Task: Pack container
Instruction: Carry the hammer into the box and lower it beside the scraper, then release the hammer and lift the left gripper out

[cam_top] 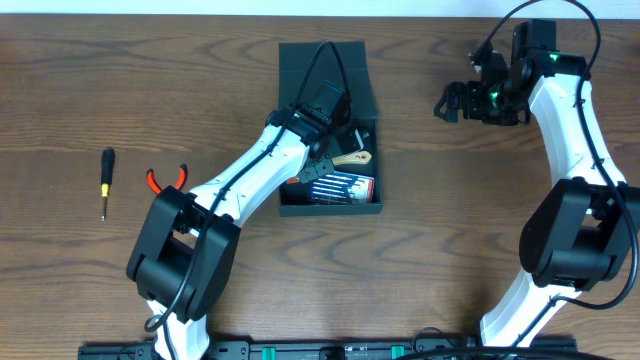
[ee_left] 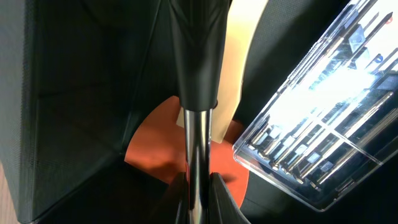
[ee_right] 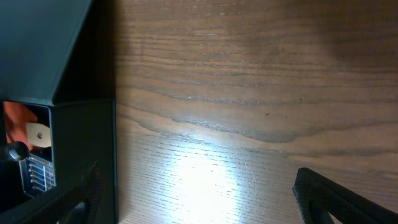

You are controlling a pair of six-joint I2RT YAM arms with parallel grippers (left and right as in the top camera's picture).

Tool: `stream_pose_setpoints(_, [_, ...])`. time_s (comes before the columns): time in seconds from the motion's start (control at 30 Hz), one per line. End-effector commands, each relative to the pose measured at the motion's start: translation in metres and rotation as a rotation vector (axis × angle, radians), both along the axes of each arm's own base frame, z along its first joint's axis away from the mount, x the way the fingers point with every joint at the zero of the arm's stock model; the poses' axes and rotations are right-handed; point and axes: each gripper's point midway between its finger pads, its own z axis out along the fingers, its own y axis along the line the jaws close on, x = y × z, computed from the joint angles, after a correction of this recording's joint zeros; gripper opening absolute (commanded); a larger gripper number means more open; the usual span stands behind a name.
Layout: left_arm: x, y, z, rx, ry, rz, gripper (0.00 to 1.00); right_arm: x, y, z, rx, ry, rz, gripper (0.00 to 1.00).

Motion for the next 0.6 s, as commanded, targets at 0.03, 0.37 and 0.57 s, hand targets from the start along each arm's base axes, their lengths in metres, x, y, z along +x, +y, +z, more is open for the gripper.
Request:
stream_pose_setpoints(0.03, [-0.002, 0.006, -0.006, 0.023, 0.013, -0.009, 0.11, -0.001, 0.007, -0.001, 0.021, 0.005, 0.004, 0.99])
stream_pose_setpoints(0.37, [0.0, 0.002, 0.001, -0.045, 0.012, 0.146, 0.4, 0.0, 0.007, -0.001, 0.02, 0.002, 0.004, 0.99])
stream_pose_setpoints(0.57, [0.009, 0.0, 0.054, -0.139, -0.093, 0.224, 0.54, 0.0, 0.007, -0.001, 0.02, 0.002, 0.004, 0.99])
